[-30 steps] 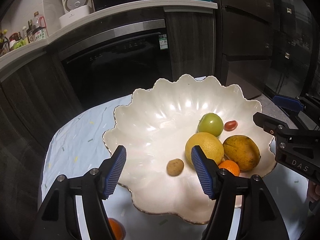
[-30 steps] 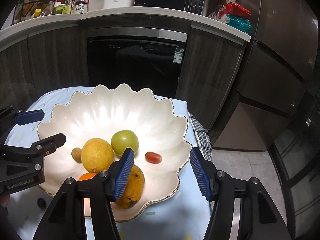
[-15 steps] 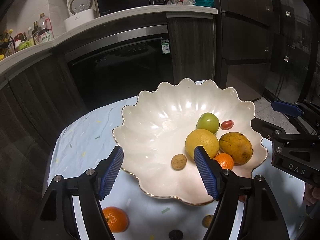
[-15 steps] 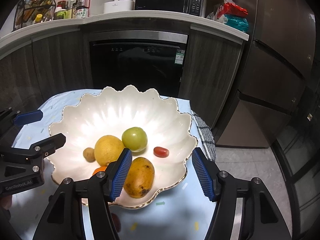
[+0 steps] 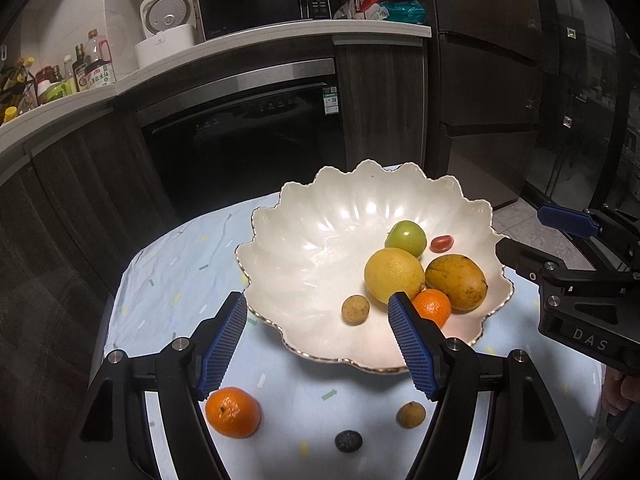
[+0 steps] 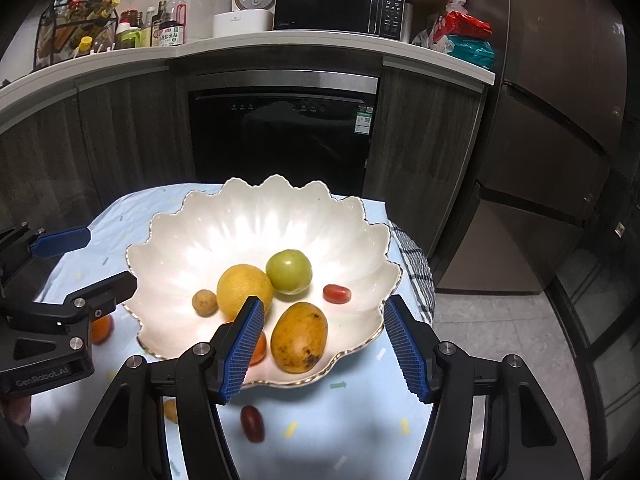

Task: Organize fruits
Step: 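Withdraw both open tools from the bowl toward the loose fruits on the cloth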

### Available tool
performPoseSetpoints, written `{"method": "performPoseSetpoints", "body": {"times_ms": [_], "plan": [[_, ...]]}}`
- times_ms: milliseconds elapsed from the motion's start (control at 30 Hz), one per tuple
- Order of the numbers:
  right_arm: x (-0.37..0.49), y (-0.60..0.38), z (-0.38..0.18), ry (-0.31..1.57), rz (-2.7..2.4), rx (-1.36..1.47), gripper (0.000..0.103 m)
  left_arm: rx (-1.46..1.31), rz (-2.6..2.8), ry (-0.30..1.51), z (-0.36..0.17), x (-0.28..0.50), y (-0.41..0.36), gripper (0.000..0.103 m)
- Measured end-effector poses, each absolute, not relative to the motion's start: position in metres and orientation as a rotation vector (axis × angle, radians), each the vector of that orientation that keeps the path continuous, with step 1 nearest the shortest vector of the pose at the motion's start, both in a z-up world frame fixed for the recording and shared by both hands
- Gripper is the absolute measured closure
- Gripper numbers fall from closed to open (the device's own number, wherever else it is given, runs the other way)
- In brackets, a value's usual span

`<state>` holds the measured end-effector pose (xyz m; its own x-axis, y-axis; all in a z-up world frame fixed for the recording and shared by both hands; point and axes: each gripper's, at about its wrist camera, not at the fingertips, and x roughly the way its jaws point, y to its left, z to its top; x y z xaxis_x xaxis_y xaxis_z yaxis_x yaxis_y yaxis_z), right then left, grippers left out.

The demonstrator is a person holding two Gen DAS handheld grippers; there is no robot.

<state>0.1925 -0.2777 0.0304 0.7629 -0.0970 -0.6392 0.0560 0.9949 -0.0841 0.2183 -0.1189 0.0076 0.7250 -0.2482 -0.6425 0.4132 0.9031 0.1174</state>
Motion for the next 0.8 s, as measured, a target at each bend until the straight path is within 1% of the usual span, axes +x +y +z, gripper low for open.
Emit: {"method": "performPoseSetpoints", "body": {"times_ms": [433,800], "plan": [[0.172,-0.264,0.034,0.691,-0.063,-0.054,0.04,0.257,-0.364,0.655,0.01,0.197,-0.105,0.03],[0.158,-0.254,0.025,0.718,-0.04,-0.047,0.04,0.258,-0.364,0.665,0.003,0.179,-0.092,0.03]]}}
